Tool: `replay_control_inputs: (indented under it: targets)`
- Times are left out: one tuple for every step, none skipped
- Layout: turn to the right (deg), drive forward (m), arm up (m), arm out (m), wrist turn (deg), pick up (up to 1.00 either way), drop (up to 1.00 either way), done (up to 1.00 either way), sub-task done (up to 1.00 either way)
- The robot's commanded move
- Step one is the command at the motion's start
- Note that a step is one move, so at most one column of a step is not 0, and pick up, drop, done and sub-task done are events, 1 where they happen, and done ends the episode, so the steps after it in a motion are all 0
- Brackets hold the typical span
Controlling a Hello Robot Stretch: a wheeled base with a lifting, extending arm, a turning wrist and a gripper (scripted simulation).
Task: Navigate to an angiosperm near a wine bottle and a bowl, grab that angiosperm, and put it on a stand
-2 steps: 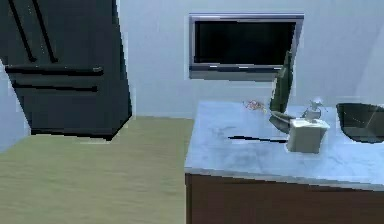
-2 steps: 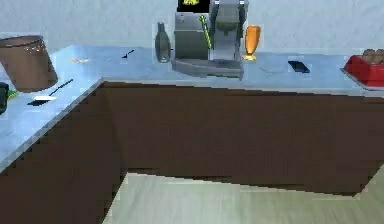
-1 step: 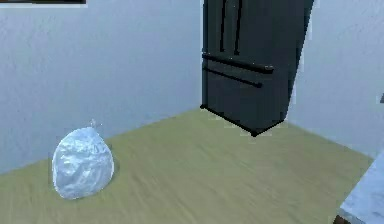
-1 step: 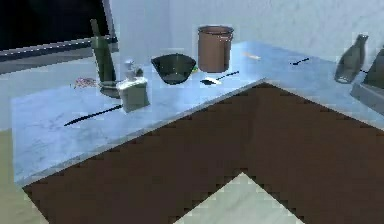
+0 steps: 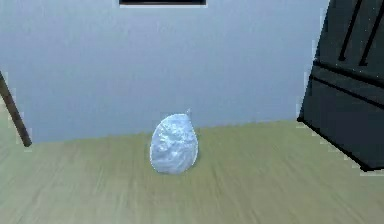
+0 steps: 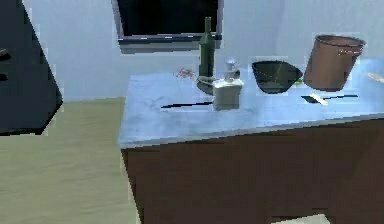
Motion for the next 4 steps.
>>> replay_control_inputs:
  targets:
    - [45.0, 0.0, 0.0, 0.0, 0.0, 0.0, 0.0, 0.0, 0.0]
    - [39.0, 0.0, 0.0, 0.0, 0.0, 0.0, 0.0, 0.0, 0.0]
    - [0.0, 0.4, 0.0, 0.0, 0.0, 0.0, 0.0, 0.0, 0.0]
    - [-45.0, 0.0, 0.0, 0.0, 0.0, 0.0, 0.0, 0.0, 0.0]
